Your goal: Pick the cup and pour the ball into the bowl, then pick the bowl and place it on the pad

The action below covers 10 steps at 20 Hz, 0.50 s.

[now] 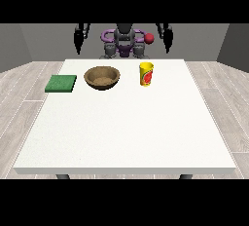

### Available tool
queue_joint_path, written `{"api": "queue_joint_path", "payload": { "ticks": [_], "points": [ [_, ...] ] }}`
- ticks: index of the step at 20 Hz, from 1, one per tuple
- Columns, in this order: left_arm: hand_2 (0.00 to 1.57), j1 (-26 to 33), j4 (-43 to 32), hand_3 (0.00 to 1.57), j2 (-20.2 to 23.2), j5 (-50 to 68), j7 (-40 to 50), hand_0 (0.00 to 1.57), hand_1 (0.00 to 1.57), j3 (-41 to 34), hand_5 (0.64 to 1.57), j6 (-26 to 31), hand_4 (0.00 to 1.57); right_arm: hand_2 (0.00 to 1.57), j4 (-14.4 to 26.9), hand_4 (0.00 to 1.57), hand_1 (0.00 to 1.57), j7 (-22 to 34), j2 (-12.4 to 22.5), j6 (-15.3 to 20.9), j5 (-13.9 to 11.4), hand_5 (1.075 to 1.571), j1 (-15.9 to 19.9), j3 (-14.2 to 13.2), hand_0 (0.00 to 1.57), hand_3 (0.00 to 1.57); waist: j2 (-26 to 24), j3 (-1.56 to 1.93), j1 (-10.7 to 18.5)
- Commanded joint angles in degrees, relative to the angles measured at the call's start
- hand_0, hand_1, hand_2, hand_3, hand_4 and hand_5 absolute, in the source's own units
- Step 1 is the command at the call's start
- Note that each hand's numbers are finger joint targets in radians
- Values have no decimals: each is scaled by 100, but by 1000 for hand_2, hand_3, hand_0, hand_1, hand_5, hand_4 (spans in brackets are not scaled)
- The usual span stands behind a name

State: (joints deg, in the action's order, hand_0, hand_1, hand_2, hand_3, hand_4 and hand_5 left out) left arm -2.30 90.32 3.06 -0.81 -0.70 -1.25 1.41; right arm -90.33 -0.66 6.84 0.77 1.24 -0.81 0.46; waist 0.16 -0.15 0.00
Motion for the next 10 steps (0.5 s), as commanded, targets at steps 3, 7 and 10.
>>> {"api": "queue_joint_path", "payload": {
  "ticks": [3, 7, 10],
  "points": [
    [0, -55, 435, 0, 153, 30, 376, 0, 0, -48, 1566, 3, 664, 0, -414, 875, 0, 382, 188, -34, 48, 1533, 12, -62, 0, 0, -1151, -2, 2],
    [0, 256, 757, 0, -284, 623, 1496, 0, 0, 228, 1566, -327, 664, 0, -818, 875, 0, 1268, -195, -41, 670, 1533, -399, -23, 0, 0, -2250, 16, -238],
    [0, 324, 1138, 0, -295, 711, 2415, 0, 0, 413, 1564, -737, 634, 0, -1286, 860, 0, 2296, -174, 210, 764, 1530, -399, -8, 0, 0, -2575, 14, -271]
  ]
}}
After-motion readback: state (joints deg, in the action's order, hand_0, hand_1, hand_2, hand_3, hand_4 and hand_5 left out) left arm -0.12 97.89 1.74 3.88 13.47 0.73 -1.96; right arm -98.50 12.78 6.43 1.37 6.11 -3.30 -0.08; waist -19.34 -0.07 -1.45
